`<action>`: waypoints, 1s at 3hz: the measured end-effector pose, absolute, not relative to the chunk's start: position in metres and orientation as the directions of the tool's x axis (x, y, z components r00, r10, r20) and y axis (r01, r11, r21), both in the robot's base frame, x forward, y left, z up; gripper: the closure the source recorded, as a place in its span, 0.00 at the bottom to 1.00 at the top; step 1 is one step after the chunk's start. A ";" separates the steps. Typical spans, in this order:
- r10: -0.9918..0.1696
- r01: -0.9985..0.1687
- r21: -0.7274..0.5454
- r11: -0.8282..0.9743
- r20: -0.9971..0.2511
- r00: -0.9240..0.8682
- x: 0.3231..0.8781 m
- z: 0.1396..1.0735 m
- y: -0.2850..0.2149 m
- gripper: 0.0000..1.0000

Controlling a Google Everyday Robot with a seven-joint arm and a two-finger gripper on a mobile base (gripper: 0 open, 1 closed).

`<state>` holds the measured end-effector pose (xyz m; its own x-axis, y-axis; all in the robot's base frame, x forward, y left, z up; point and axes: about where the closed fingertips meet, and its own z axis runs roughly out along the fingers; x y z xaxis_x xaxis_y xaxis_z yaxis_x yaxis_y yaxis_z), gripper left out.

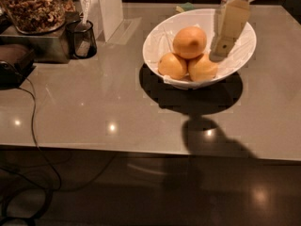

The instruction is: Pick orange from white bowl

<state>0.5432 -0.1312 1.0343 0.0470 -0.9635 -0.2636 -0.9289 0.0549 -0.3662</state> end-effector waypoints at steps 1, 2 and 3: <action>-0.970 -0.942 -0.334 0.027 -0.236 0.056 0.591 1.014 -0.120 0.00; -0.969 -0.958 -0.285 0.020 -0.242 0.051 0.634 0.985 -0.106 0.00; -0.966 -0.953 -0.302 0.027 -0.252 0.053 0.644 0.983 -0.103 0.00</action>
Offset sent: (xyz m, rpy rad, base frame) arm 0.1337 0.0325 -0.0833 -0.0482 0.2110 0.0406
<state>0.6438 -0.1027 0.9825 0.0528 -0.9662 -0.2524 -0.9530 0.0267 -0.3017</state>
